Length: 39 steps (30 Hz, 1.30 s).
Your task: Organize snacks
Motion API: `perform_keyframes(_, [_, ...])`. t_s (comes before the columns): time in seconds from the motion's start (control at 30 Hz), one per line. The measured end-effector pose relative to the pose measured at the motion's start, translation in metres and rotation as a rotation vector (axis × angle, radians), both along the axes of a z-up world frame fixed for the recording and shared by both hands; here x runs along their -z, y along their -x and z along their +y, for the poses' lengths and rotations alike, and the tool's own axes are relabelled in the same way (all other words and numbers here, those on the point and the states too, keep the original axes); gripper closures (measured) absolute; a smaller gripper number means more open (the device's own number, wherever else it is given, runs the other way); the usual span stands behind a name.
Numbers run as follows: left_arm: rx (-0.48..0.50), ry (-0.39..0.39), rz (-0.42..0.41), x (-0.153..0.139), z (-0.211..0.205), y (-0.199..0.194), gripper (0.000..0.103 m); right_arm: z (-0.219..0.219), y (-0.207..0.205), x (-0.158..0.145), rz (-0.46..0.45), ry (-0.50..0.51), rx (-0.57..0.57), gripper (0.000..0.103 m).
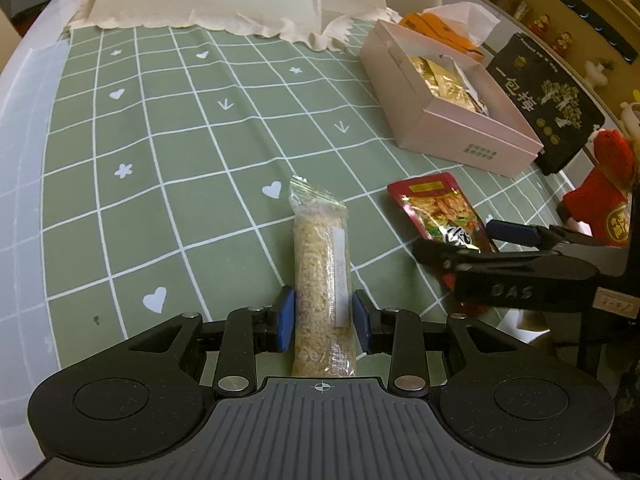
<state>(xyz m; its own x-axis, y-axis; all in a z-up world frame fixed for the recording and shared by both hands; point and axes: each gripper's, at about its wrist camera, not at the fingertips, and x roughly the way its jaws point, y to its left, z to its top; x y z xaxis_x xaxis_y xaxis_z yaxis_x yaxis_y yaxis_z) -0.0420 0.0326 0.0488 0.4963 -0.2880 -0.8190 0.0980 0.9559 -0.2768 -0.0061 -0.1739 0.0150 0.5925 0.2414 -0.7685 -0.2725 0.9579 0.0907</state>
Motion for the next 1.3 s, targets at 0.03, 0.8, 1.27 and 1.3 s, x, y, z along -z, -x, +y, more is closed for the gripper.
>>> perform_keyframes(0.03, [-0.004,0.0,-0.001,0.0,0.0,0.001,0.067,0.004,0.0,0.0,0.003,0.025,-0.004,0.0])
perform_keyframes(0.8, [-0.028,0.004,0.017,0.0,-0.002,-0.004,0.067,-0.019,0.03,-0.044,-0.009,0.033,-0.03,0.061])
perform_keyframes(1.27, [-0.021,-0.023,0.009,0.0,-0.005,-0.003,0.067,-0.046,0.017,-0.019,0.067,0.048,0.024,0.025])
perform_keyframes(1.3, [-0.021,-0.024,0.01,0.0,-0.005,-0.003,0.067,-0.046,0.018,-0.017,0.063,0.054,0.019,0.024])
